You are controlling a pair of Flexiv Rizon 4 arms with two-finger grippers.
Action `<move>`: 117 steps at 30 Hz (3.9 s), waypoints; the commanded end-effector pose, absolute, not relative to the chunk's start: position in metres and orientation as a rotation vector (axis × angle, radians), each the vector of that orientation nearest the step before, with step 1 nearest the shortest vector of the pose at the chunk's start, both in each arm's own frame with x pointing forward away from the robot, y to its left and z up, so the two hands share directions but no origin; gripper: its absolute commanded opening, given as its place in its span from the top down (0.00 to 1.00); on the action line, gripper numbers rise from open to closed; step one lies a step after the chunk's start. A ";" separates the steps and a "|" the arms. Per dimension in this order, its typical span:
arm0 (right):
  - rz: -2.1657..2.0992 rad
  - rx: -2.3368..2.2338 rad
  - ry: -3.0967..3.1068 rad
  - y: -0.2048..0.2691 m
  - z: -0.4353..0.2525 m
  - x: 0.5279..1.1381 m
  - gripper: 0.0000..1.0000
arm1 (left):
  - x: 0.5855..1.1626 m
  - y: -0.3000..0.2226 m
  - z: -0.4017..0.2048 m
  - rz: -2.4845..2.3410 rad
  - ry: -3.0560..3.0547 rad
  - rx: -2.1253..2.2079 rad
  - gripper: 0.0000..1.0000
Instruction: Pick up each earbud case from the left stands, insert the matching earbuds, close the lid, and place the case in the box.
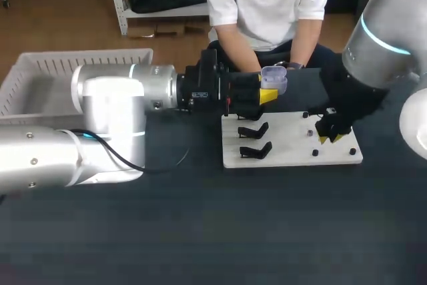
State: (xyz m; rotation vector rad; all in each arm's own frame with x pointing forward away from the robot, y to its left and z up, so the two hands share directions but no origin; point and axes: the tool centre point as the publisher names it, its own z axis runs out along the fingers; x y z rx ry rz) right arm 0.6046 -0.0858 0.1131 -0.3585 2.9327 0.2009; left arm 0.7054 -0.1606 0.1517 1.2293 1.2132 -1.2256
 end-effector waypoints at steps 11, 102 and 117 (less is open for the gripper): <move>0.056 -0.877 2.903 -0.063 0.193 0.574 1.00 | 0.703 -0.161 0.151 -1.218 1.213 1.223 1.00; -0.004 -1.060 2.673 0.007 0.211 0.687 1.00 | 0.703 -0.161 0.151 -1.218 1.213 1.223 1.00; 0.001 -1.088 2.670 0.009 0.207 0.691 1.00 | 0.703 -0.161 0.151 -1.218 1.213 1.223 1.00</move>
